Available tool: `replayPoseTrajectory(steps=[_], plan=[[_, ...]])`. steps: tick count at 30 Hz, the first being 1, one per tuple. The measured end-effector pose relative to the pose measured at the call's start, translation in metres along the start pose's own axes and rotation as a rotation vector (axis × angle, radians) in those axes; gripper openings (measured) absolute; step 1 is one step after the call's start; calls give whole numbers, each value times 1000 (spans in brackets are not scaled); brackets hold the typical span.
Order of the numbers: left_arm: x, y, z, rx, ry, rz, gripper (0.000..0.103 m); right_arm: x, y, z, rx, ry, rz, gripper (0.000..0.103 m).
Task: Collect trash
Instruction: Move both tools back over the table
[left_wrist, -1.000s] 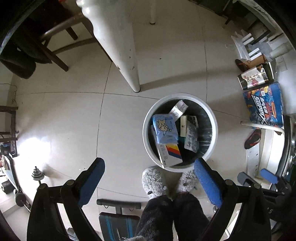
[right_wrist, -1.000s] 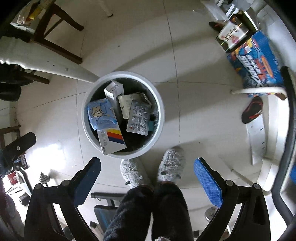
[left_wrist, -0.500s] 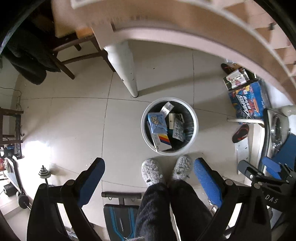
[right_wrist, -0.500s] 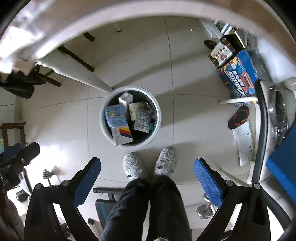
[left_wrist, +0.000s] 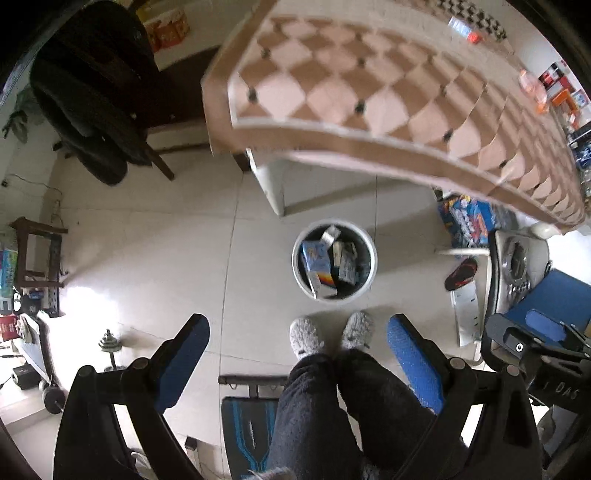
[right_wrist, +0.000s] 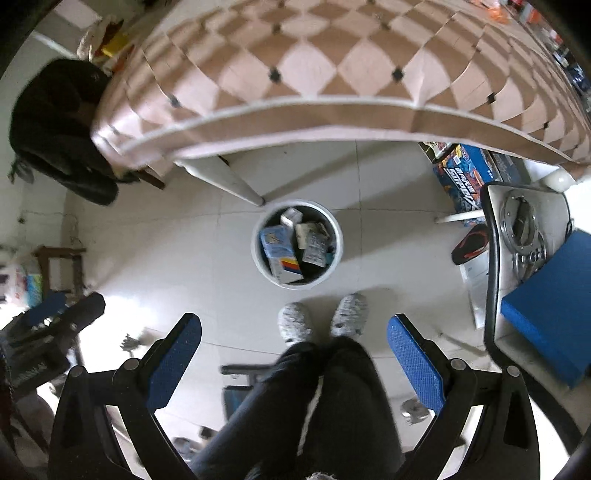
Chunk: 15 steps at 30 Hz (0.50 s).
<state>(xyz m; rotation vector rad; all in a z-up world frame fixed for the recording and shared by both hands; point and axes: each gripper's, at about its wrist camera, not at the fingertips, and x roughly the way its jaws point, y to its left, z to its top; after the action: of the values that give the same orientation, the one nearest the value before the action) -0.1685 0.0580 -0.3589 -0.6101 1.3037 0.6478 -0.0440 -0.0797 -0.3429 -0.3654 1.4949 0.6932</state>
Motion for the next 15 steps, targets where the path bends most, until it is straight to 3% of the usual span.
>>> replayPoseTrajectory(steps=[4,8,12,15], plan=[[-29,-10,26,6,-81,12,99,-35,6,20,39,-60,35,102],[-42,-28,62,25,-142,53,99,-71,-7,63,89,-142,25,102],[-45,-55,116,27,-152,23,102,-103,-47,119,178,-215,-7,102],[-42,-79,155,34,-156,9,102,-121,-100,166,288,-253,3,102]])
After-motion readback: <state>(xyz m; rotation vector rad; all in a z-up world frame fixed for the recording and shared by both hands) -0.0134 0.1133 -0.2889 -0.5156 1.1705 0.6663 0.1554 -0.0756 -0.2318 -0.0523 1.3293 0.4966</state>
